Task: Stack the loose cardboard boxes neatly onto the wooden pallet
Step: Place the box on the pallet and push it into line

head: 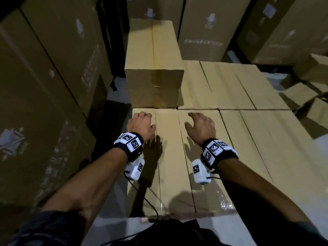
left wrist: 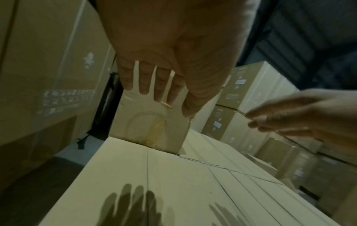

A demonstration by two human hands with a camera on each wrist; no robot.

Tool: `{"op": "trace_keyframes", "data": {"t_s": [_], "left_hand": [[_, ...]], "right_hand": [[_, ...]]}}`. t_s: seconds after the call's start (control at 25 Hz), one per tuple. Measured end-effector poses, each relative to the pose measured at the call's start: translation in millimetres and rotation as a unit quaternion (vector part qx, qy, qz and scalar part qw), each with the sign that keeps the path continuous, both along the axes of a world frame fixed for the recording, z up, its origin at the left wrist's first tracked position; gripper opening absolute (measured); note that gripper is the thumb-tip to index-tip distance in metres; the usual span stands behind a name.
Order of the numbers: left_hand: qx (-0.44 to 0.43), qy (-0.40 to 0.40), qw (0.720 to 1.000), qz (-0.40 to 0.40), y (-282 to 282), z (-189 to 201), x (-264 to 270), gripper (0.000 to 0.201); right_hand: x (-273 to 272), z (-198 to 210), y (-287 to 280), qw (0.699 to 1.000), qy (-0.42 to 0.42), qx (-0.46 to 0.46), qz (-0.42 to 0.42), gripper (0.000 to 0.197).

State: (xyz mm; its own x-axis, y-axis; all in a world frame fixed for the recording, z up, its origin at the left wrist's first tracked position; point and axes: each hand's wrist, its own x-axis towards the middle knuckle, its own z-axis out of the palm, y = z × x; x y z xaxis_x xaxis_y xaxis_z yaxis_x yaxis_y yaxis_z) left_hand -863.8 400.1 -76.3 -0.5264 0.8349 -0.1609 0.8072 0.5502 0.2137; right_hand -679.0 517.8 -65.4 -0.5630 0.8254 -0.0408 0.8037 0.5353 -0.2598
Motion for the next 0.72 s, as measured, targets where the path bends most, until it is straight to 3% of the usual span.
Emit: {"op": "trace_keyframes", "data": {"t_s": [0.32, 0.48, 0.72], "left_hand": [[0.022, 0.02, 0.994, -0.103, -61, 8, 70, 0.047], [0.051, 0.032, 0.987, -0.151, -71, 16, 113, 0.048], [0.077, 0.036, 0.964, -0.251, -60, 18, 223, 0.049]], "right_hand": [[84, -5, -115, 0.996, 0.01, -0.014, -0.093, 0.053], [133, 1, -137, 0.99, 0.015, -0.016, -0.14, 0.055], [247, 1, -158, 0.974, 0.028, -0.021, -0.225, 0.057]]}}
